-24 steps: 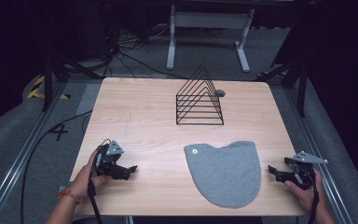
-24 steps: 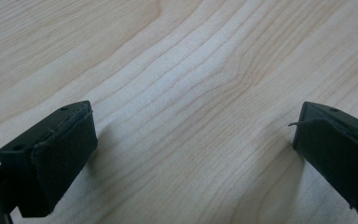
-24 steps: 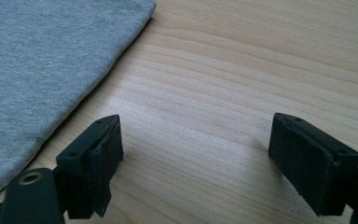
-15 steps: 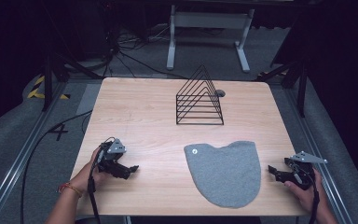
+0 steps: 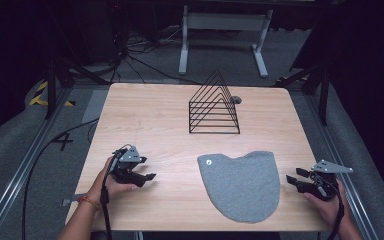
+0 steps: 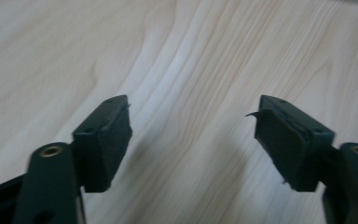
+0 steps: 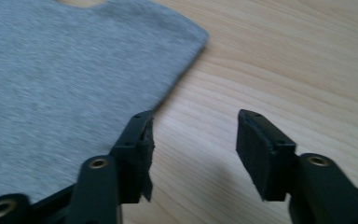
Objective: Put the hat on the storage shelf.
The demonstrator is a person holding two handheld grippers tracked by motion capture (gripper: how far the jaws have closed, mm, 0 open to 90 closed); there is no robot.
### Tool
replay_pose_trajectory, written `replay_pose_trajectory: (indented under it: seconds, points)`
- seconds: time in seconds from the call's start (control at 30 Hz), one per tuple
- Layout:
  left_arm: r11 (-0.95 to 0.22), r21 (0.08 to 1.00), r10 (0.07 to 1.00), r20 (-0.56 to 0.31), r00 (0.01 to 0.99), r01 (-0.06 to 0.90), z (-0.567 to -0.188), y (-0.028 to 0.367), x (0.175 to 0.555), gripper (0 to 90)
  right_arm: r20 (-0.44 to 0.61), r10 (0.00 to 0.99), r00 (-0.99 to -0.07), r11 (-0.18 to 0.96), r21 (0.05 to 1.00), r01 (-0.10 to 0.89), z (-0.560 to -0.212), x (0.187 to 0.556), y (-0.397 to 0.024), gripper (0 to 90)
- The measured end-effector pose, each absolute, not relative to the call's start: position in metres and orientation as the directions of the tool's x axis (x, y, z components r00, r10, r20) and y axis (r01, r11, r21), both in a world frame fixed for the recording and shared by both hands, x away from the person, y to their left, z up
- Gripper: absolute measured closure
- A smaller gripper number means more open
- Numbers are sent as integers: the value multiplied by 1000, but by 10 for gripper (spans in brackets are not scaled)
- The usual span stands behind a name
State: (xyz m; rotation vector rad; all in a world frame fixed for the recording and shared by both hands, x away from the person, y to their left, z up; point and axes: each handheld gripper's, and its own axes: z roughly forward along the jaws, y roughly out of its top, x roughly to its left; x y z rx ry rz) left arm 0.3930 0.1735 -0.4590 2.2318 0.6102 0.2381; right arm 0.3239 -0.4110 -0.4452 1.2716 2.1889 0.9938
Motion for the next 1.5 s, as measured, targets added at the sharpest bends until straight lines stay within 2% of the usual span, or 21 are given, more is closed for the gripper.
replay_pose_trajectory:
  seconds: [0.17, 0.23, 0.33, 0.43, 0.63, 0.67, 0.77, 0.8, 0.87, 0.97, 1.0, 1.37, 1.5]
  points:
    - [-603, 752, 405, -1, 914, 268, -449, 131, 395, 389, -21, 840, -542, 384, 729, 567, -439, 330, -384, 607]
    - [-620, 748, 362, 3, 932, 238, -448, 111, 396, 440, -22, 827, -562, 401, 725, 561, -438, 334, -374, 613]
    - [-638, 745, 308, 14, 951, 196, -446, 83, 398, 459, -44, 809, -587, 441, 706, 555, -440, 341, -359, 615]
    - [-659, 735, 274, 35, 961, 161, -448, 58, 401, 484, -70, 820, -569, 456, 681, 574, -444, 347, -349, 601]
    - [-662, 730, 270, 25, 963, 167, -454, 24, 415, 500, -49, 825, -563, 444, 672, 593, -452, 353, -345, 585]
    - [-669, 727, 273, 46, 961, 155, -454, 18, 416, 499, -50, 824, -565, 446, 671, 592, -453, 354, -345, 579]
    - [-678, 712, 298, 38, 954, 183, -459, 8, 417, 502, -35, 825, -564, 436, 675, 595, -453, 356, -345, 574]
    - [-709, 681, 290, 44, 956, 183, -460, 4, 416, 503, -39, 823, -567, 440, 676, 591, -453, 357, -345, 571]
    - [-711, 679, 271, 25, 962, 182, -463, 3, 411, 517, -48, 822, -568, 447, 673, 589, -453, 360, -344, 556]
    - [-735, 660, 251, 51, 967, 156, -460, 7, 403, 522, -59, 825, -561, 451, 667, 593, -452, 370, -342, 545]
    - [-738, 654, 246, 31, 969, 167, -460, 9, 399, 523, -63, 820, -568, 460, 663, 591, -452, 373, -340, 546]
    - [-731, 654, 252, -6, 968, 194, -461, 24, 365, 543, -85, 790, -608, 499, 666, 554, -452, 413, -309, 539]
    - [-727, 659, 236, -24, 971, 193, -461, 22, 356, 544, -109, 784, -610, 513, 667, 540, -452, 420, -296, 507]
